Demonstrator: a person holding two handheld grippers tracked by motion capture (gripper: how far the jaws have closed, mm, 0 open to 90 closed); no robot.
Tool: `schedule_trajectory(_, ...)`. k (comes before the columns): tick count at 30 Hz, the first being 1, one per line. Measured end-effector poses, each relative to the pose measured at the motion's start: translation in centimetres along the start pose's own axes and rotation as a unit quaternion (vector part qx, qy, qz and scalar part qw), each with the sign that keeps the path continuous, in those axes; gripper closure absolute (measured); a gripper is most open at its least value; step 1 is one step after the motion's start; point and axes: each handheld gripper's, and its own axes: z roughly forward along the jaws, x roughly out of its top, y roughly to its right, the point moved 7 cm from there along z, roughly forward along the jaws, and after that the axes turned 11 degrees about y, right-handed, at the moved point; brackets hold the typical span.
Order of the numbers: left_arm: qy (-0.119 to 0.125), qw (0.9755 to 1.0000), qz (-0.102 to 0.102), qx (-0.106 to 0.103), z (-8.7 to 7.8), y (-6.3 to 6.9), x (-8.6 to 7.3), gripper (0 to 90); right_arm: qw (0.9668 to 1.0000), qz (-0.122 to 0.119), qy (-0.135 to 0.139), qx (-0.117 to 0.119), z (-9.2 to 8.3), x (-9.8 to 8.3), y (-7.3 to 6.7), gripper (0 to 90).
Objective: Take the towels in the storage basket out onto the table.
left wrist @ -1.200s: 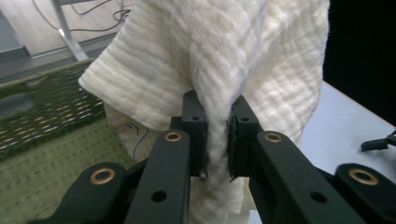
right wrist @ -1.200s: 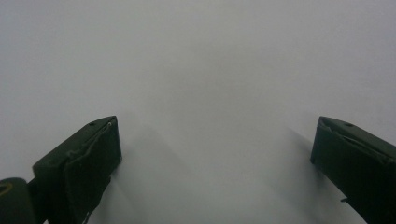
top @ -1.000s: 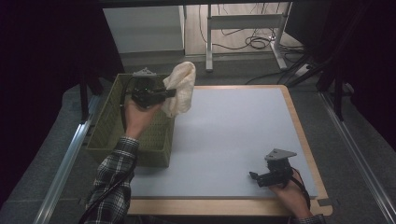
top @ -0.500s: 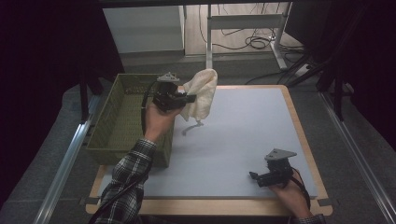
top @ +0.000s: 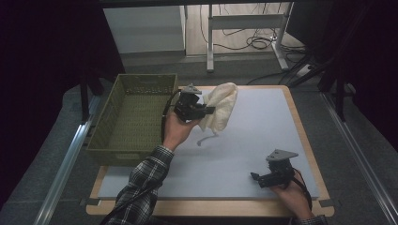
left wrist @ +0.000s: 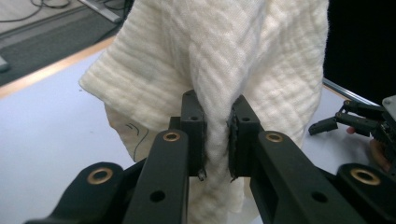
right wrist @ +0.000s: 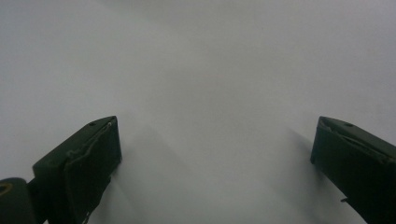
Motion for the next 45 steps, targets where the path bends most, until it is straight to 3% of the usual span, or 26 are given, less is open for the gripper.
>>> schedule_trajectory(6,-0.015,0.9999,0.004,-0.002,1.9,0.9,-1.9,79.4,1.0000,0.000,0.000,0.000,0.0,0.0,0.0,1.7)
schedule_trajectory(20,-0.054,0.9985,0.005,0.010,5.8,1.5,-6.8,77.8,1.0000,0.000,0.000,0.000,0.0,0.0,0.0,1.7)
schedule_trajectory(30,-0.076,0.9971,0.003,0.004,8.1,1.8,-9.7,74.9,1.0000,0.000,-0.001,-0.001,0.0,0.0,0.0,1.7)
schedule_trajectory(33,-0.077,0.9971,-0.003,0.000,8.7,1.8,-10.3,69.0,1.0000,0.000,-0.001,0.000,0.0,0.0,0.0,1.7)
schedule_trajectory(37,-0.070,0.9975,-0.008,-0.008,8.9,2.2,-10.2,52.6,1.0000,0.000,-0.001,0.000,0.0,0.0,0.0,1.7)
schedule_trajectory(41,-0.054,0.9983,-0.013,-0.018,8.2,2.6,-9.2,41.1,1.0000,0.000,-0.001,-0.001,0.0,0.0,0.0,1.7)
schedule_trajectory(45,-0.041,0.9990,-0.008,-0.019,7.1,2.7,-8.4,35.1,1.0000,0.000,-0.001,0.000,0.0,0.0,0.0,1.7)
